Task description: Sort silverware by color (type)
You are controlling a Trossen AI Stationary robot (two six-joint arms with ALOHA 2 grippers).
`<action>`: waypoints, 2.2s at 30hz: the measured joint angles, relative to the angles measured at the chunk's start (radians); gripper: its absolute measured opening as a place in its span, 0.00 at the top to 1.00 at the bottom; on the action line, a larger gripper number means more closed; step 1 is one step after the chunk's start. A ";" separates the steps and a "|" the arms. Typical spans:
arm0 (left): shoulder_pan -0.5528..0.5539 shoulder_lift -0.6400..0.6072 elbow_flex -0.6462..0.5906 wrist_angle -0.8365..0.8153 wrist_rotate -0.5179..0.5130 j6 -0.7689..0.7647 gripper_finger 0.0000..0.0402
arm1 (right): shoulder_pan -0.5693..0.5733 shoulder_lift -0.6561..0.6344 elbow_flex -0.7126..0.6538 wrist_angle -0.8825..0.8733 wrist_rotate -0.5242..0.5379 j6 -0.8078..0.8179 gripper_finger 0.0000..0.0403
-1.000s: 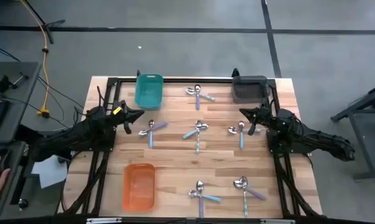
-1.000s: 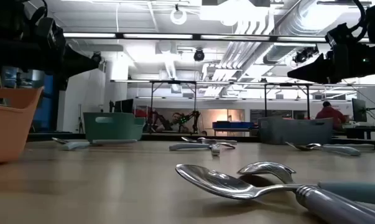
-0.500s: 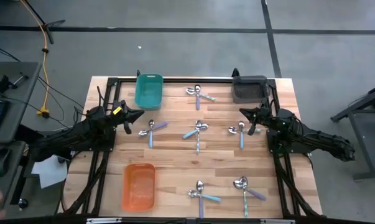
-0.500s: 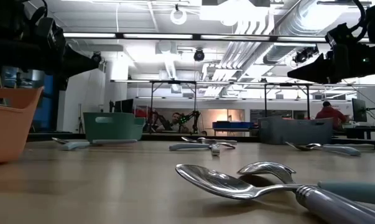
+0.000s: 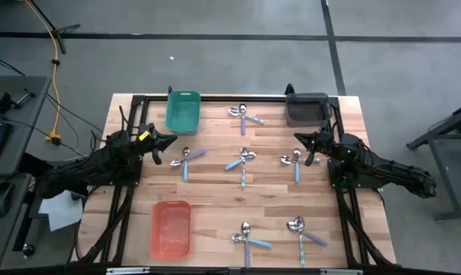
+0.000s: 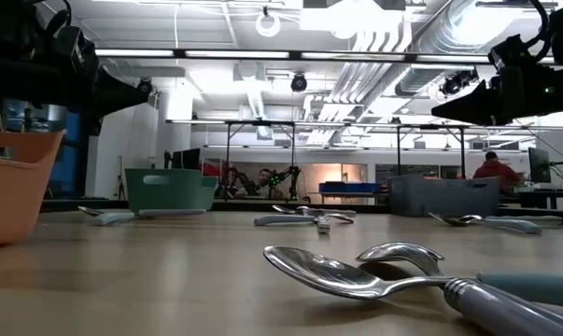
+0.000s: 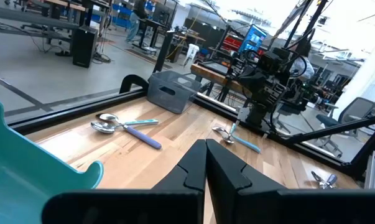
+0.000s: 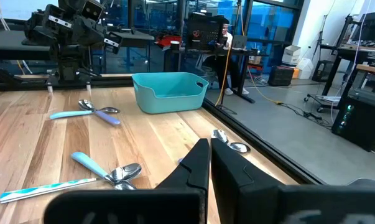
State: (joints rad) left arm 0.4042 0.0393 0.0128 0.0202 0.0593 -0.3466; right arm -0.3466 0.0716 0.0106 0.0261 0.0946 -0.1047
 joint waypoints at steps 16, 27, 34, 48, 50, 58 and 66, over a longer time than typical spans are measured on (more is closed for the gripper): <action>0.000 0.000 0.000 0.000 0.000 0.000 1.00 | 0.000 -0.001 0.000 0.089 0.010 0.306 1.00; 0.000 0.000 0.000 0.000 0.000 0.000 1.00 | 0.000 0.000 0.000 0.255 0.004 0.419 1.00; 0.000 0.000 0.000 0.000 0.000 0.000 1.00 | 0.038 0.002 0.000 0.286 -0.069 0.275 1.00; 0.000 0.000 0.000 0.000 0.000 0.000 1.00 | 0.068 0.178 0.000 0.293 -0.075 0.235 0.98; 0.000 0.000 0.000 0.000 0.000 0.000 1.00 | 0.068 0.212 0.001 0.293 -0.078 0.231 0.96; 0.000 0.000 0.000 0.000 0.000 0.000 1.00 | 0.068 0.333 0.001 0.354 -0.099 0.158 0.89; 0.000 0.000 0.000 0.000 0.000 0.000 1.00 | 0.068 0.423 0.002 0.455 -0.138 0.148 0.76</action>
State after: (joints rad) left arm 0.4039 0.0395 0.0128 0.0203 0.0593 -0.3467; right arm -0.2783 0.4943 0.0124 0.4810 -0.0431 0.0437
